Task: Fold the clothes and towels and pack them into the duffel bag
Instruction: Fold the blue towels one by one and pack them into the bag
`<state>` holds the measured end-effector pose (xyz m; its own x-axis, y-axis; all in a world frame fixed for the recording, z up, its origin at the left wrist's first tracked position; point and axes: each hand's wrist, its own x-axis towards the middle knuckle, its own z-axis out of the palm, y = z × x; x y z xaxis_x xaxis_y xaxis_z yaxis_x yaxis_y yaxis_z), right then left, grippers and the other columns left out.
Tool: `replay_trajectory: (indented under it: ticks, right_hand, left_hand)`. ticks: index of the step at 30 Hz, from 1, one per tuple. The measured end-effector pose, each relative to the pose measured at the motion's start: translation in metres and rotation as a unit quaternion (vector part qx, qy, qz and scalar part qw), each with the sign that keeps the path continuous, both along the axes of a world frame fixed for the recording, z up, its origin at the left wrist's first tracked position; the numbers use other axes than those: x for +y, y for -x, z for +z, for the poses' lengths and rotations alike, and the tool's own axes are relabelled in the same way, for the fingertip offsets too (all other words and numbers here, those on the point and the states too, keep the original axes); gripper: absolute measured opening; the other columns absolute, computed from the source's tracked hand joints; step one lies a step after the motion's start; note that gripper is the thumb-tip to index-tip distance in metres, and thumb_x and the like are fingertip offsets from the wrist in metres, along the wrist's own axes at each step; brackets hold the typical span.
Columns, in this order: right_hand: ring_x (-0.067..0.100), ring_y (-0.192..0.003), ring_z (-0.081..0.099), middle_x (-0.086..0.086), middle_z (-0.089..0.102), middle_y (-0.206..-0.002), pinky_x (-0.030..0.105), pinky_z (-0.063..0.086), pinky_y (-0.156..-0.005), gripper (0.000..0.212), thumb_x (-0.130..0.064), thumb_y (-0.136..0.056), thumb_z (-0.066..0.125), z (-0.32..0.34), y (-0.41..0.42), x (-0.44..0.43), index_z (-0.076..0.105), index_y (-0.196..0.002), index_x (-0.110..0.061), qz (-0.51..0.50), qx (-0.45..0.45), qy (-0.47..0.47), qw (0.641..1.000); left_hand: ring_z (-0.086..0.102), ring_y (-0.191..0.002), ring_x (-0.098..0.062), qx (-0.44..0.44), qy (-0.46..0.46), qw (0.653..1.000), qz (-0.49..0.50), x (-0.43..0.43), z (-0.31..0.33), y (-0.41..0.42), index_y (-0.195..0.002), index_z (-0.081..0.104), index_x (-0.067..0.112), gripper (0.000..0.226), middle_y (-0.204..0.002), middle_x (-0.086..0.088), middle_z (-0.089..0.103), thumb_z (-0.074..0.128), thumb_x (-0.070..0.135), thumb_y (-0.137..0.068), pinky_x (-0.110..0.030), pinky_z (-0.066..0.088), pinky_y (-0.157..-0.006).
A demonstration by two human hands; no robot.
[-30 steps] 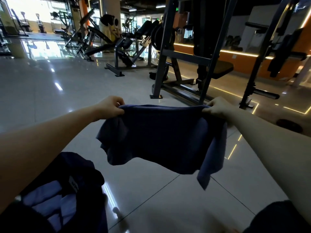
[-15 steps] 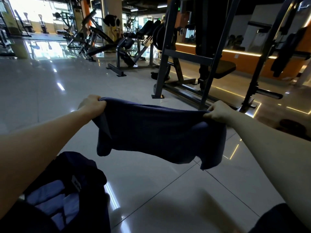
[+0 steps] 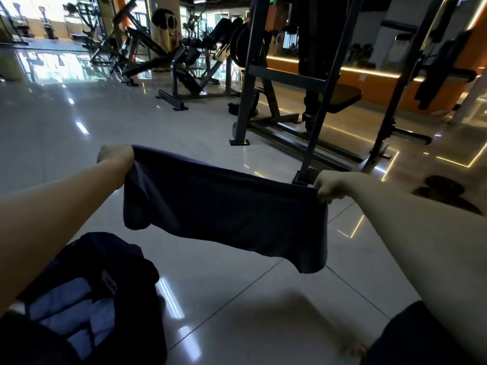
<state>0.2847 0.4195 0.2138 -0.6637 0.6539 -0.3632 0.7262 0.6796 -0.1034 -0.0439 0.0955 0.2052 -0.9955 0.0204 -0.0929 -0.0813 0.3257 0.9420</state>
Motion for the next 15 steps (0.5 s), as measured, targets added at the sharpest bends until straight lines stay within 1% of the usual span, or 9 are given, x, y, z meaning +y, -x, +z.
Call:
replay_trajectory:
  ticks: [1,3,5,6,7,8,10,12,15]
  right_hand:
    - [0.018,-0.082,0.065,0.007,0.068,-0.095,0.035,0.058,-0.077,0.006,-0.010,-0.089,0.067,-0.002,0.000,0.000,0.070,-0.093,-0.012,0.001,-0.001,0.011,1.000]
    - [0.022,-0.093,0.065,0.008,0.067,-0.102,0.042,0.056,-0.093,0.009,-0.010,-0.090,0.065,-0.003,0.000,-0.001,0.069,-0.096,-0.015,-0.007,0.007,0.034,0.999]
    - [0.023,-0.093,0.062,0.009,0.065,-0.101,0.040,0.054,-0.090,0.010,-0.008,-0.091,0.061,-0.002,0.000,0.000,0.067,-0.095,-0.015,-0.022,0.043,0.050,0.998]
    - [0.022,-0.089,0.059,0.010,0.064,-0.099,0.037,0.053,-0.084,0.009,-0.007,-0.092,0.059,-0.001,0.000,0.001,0.065,-0.094,-0.014,-0.027,0.069,0.056,0.996]
    - [0.022,-0.087,0.058,0.010,0.063,-0.098,0.036,0.051,-0.079,0.008,-0.008,-0.093,0.059,-0.001,0.000,0.003,0.064,-0.093,-0.013,-0.031,0.097,0.062,0.993]
    - [0.021,-0.088,0.059,0.010,0.063,-0.098,0.036,0.051,-0.079,0.005,-0.011,-0.094,0.060,0.000,0.000,0.004,0.065,-0.094,-0.013,-0.035,0.122,0.070,0.989]
    - [0.022,-0.098,0.061,0.009,0.064,-0.105,0.040,0.051,-0.089,0.011,-0.020,-0.095,0.063,0.000,0.001,0.006,0.066,-0.102,-0.012,-0.042,0.156,0.093,0.982]
    - [0.023,-0.105,0.059,0.009,0.063,-0.113,0.044,0.050,-0.096,0.021,-0.025,-0.096,0.063,0.000,0.002,0.004,0.066,-0.111,-0.011,-0.046,0.167,0.115,0.978]
    - [0.026,-0.105,0.060,0.013,0.061,-0.120,0.047,0.053,-0.095,0.016,-0.023,-0.096,0.063,0.000,0.012,-0.003,0.065,-0.106,-0.011,-0.047,0.142,0.133,0.980]
  left_hand:
    - [0.063,-0.114,-0.038,-0.009,-0.004,1.000,0.003,-0.001,-0.005,0.006,-0.138,0.051,0.000,0.050,-0.132,-0.020,0.061,0.049,0.017,-0.091,-0.044,0.052,-0.090]
    - [0.061,-0.117,-0.034,-0.031,-0.005,0.999,0.009,-0.001,-0.011,0.011,-0.139,0.049,0.000,0.049,-0.125,-0.019,0.063,0.047,0.015,-0.093,-0.039,0.047,-0.088]
    - [0.059,-0.113,-0.030,-0.034,0.023,0.999,-0.027,-0.002,-0.010,-0.002,-0.136,0.050,-0.002,0.039,-0.092,-0.015,0.059,0.047,0.011,-0.099,-0.038,0.043,-0.086]
    - [0.058,-0.106,-0.028,-0.034,0.046,0.997,-0.052,-0.002,-0.010,-0.009,-0.130,0.051,0.000,0.031,-0.082,-0.012,0.052,0.050,0.011,-0.101,-0.040,0.044,-0.085]
    - [0.057,-0.098,-0.028,-0.033,0.061,0.995,-0.074,-0.002,-0.010,-0.014,-0.124,0.050,0.002,0.026,-0.080,-0.012,0.050,0.056,0.012,-0.101,-0.041,0.046,-0.084]
    - [0.057,-0.090,-0.029,-0.035,0.071,0.993,-0.088,-0.003,-0.011,-0.015,-0.119,0.049,0.002,0.027,-0.085,-0.015,0.054,0.063,0.013,-0.098,-0.042,0.048,-0.081]
    - [0.058,-0.079,-0.031,-0.022,0.099,0.988,-0.113,-0.005,-0.013,-0.014,-0.116,0.054,-0.005,0.039,-0.102,-0.022,0.060,0.073,0.018,-0.092,-0.042,0.050,-0.076]
    - [0.059,-0.080,-0.030,-0.018,0.142,0.979,-0.146,-0.008,-0.011,-0.017,-0.119,0.059,-0.006,0.044,-0.110,-0.020,0.061,0.075,0.023,-0.090,-0.041,0.050,-0.072]
    - [0.057,-0.078,-0.024,-0.027,0.177,0.964,-0.196,-0.004,-0.010,-0.022,-0.106,0.060,0.000,0.026,-0.113,-0.019,0.062,0.071,0.019,-0.092,-0.041,0.050,-0.071]
